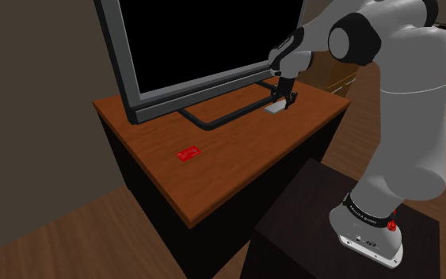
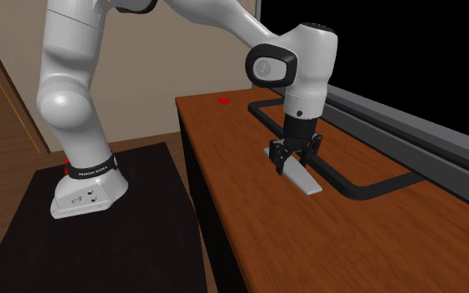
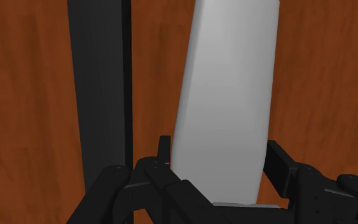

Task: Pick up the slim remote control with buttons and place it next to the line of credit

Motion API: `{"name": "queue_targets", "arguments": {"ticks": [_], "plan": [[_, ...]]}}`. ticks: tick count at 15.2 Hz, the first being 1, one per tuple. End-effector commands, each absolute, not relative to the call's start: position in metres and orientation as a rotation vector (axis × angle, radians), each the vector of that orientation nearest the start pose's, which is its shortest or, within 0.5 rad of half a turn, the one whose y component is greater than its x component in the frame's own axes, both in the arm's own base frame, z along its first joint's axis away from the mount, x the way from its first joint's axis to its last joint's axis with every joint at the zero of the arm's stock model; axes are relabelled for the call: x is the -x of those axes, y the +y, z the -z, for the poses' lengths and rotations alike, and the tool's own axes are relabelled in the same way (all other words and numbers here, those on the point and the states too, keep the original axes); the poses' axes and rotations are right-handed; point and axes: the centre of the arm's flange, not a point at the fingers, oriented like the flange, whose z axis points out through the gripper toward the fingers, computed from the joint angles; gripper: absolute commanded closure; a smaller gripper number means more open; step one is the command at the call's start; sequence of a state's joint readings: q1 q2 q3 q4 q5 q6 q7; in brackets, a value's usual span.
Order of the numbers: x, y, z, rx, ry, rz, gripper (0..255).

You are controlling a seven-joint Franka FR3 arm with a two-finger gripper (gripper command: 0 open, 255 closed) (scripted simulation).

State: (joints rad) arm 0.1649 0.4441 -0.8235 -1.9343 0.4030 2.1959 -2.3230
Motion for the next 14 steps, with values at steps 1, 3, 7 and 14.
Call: {"name": "queue_targets", "arguments": {"ticks": [1, 3, 7, 14], "plan": [[-0.507, -0.341, -0.319, 2.325, -2.096, 0.001, 255], [-0.507, -0.341, -0.319, 2.325, -2.096, 0.001, 255], [-0.507, -0.341, -0.319, 2.325, -2.096, 0.001, 255], [-0.507, -0.341, -0.351, 2.325, -2.096, 0.001, 255]]}}
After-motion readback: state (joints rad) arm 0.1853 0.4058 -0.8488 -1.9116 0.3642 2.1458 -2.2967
